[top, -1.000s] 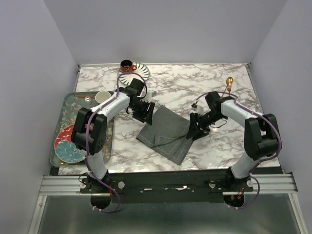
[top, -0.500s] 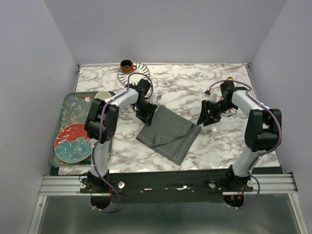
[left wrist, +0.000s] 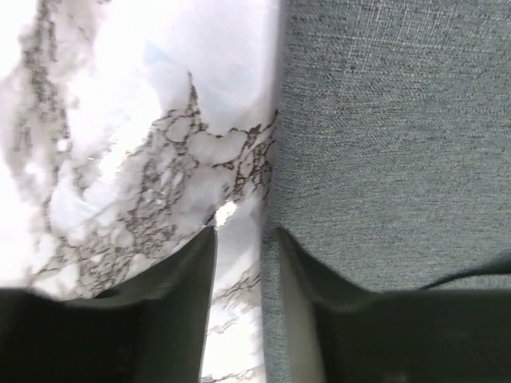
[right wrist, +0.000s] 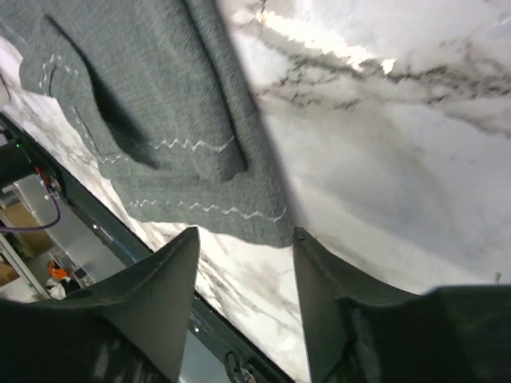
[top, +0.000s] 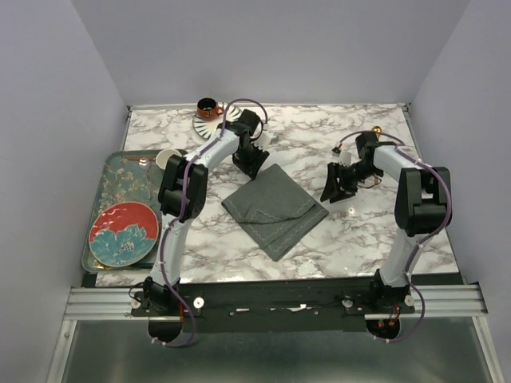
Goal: Fold the napkin into a case and place the utensils inside
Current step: Rotate the square-folded napkin at the center of the board, then smooth out the square-folded napkin at the center of the board.
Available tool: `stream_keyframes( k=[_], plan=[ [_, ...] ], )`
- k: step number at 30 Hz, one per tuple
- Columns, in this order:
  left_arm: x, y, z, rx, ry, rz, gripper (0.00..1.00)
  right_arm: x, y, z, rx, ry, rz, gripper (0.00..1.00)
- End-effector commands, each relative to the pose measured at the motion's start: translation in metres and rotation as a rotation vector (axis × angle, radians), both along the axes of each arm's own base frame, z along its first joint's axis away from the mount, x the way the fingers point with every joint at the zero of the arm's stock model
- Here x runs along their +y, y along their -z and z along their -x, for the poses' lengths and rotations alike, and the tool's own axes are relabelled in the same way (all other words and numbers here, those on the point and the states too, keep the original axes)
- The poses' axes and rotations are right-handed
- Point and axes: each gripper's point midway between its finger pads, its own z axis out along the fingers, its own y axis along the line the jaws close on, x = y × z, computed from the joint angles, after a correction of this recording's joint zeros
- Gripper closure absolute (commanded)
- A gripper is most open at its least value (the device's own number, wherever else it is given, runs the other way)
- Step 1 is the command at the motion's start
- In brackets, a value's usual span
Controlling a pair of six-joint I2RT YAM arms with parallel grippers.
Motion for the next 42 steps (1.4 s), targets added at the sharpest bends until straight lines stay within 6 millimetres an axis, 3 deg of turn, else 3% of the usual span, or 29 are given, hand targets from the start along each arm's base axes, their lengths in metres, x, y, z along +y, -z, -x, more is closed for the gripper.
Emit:
stream_keyframes(
  k=[1, 2, 3, 4, 5, 6, 8, 9, 14, 17, 21, 24, 26, 28, 29, 31, 35, 36, 38, 39, 42],
  plan=[
    [0.014, -0.048, -0.028, -0.175, -0.013, 0.0, 0.41, -0.003, 0.019, -0.021, -0.016, 0.01, 0.023, 0.46],
    [0.018, -0.051, -0.024, -0.175, -0.016, 0.007, 0.41, -0.002, 0.022, -0.019, -0.005, 0.007, 0.019, 0.5],
    [0.019, -0.072, -0.021, -0.207, -0.019, 0.028, 0.4, 0.0, 0.024, -0.016, 0.007, 0.002, 0.016, 0.51],
    [0.02, -0.08, -0.016, -0.212, -0.016, 0.045, 0.4, 0.003, 0.026, -0.01, 0.021, -0.009, 0.014, 0.53],
    [0.025, -0.075, -0.003, -0.181, -0.015, 0.039, 0.4, 0.005, 0.028, -0.006, 0.03, -0.019, 0.012, 0.55],
    [0.026, -0.091, 0.005, -0.199, -0.014, 0.061, 0.41, 0.007, 0.029, -0.002, 0.038, -0.026, 0.008, 0.57],
    [0.029, -0.083, 0.034, -0.126, 0.0, 0.08, 0.41, 0.01, 0.033, 0.011, 0.069, -0.037, 0.002, 0.61],
    [0.03, -0.091, 0.043, -0.124, 0.004, 0.096, 0.41, 0.011, 0.034, 0.016, 0.08, -0.039, 0.001, 0.63],
    [0.041, -0.064, 0.099, 0.024, 0.038, 0.103, 0.45, 0.012, 0.04, 0.051, 0.148, -0.048, -0.005, 0.76],
    [0.039, -0.055, 0.115, 0.052, 0.074, 0.12, 0.48, 0.023, 0.039, 0.077, 0.231, -0.046, -0.054, 0.85],
    [0.031, -0.036, 0.12, 0.089, 0.106, 0.098, 0.54, 0.044, 0.036, 0.107, 0.302, -0.074, -0.1, 0.86],
    [0.026, -0.021, 0.109, 0.082, 0.114, 0.063, 0.57, 0.057, 0.032, 0.126, 0.357, -0.08, -0.137, 0.84],
    [0.024, -0.019, 0.093, 0.052, 0.102, 0.041, 0.59, 0.059, 0.032, 0.124, 0.34, -0.077, -0.151, 0.78],
    [0.024, -0.003, 0.085, 0.069, 0.108, 0.006, 0.61, 0.058, 0.031, 0.121, 0.329, -0.075, -0.138, 0.72],
    [0.024, -0.005, 0.075, 0.051, 0.109, -0.013, 0.61, 0.059, 0.026, 0.116, 0.311, -0.086, -0.14, 0.64],
    [0.024, -0.001, 0.07, 0.056, 0.139, -0.021, 0.62, 0.056, 0.016, 0.118, 0.312, -0.102, -0.133, 0.6],
    [0.019, -0.03, 0.082, 0.009, 0.201, 0.061, 0.6, 0.053, -0.014, 0.109, 0.199, -0.137, -0.14, 0.55],
    [0.016, -0.051, 0.086, -0.031, 0.211, 0.107, 0.57, 0.054, -0.022, 0.102, 0.162, -0.138, -0.14, 0.55],
    [0.016, -0.059, 0.098, -0.034, 0.218, 0.138, 0.52, 0.056, -0.033, 0.094, 0.12, -0.122, -0.137, 0.54],
    [0.011, -0.073, 0.103, -0.053, 0.227, 0.181, 0.48, 0.057, -0.036, 0.09, 0.108, -0.112, -0.142, 0.54],
    [0.009, -0.08, 0.115, -0.038, 0.204, 0.222, 0.43, 0.061, -0.035, 0.073, 0.095, -0.083, -0.149, 0.53]
  ],
)
